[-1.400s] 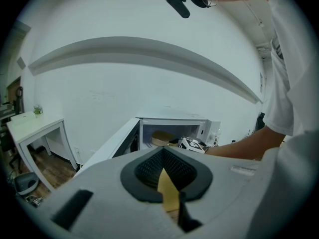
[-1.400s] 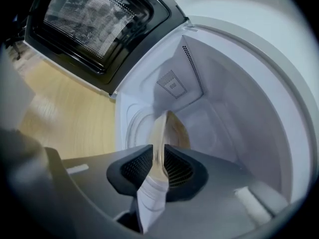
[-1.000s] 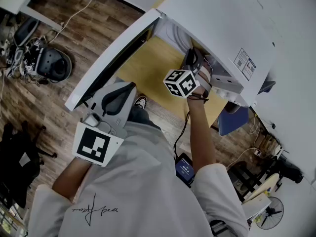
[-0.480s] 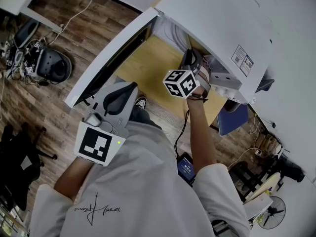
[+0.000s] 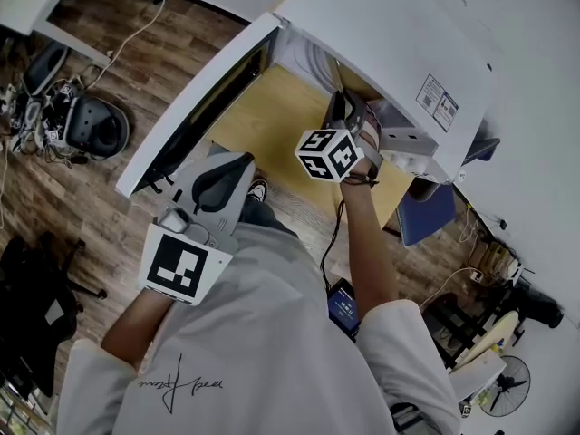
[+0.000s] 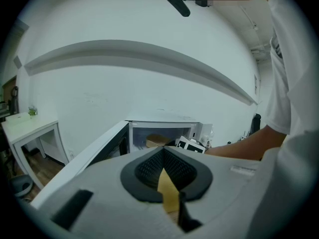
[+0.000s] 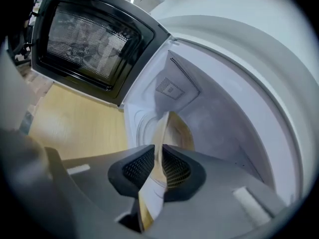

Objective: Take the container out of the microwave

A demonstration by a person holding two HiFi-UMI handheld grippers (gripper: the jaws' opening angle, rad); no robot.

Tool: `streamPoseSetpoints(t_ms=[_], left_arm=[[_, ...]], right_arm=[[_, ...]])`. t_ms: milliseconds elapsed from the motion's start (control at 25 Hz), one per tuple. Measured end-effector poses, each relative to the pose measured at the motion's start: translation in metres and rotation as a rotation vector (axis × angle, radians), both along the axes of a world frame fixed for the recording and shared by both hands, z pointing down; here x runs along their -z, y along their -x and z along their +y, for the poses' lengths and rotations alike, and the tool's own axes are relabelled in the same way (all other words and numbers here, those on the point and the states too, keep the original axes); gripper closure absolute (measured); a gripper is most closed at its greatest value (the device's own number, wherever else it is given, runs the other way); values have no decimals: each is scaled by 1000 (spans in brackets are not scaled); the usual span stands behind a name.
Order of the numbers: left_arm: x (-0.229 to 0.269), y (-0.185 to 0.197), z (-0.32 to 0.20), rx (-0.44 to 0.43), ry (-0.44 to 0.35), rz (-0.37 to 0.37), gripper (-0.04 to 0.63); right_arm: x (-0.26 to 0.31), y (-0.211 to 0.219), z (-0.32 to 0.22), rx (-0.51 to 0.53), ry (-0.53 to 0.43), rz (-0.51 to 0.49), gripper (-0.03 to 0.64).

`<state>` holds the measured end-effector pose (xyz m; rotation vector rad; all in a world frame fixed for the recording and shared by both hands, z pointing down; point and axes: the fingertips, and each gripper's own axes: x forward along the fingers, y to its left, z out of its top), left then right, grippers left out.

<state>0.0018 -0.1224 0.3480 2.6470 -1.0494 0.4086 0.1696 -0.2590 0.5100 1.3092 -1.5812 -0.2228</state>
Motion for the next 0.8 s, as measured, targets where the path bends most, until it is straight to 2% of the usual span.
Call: streamPoseSetpoints(t_ms=[800], left_arm=[[4, -10, 20, -19, -8, 27, 601]], right_arm=[[6, 6, 29, -16, 34, -96, 557]])
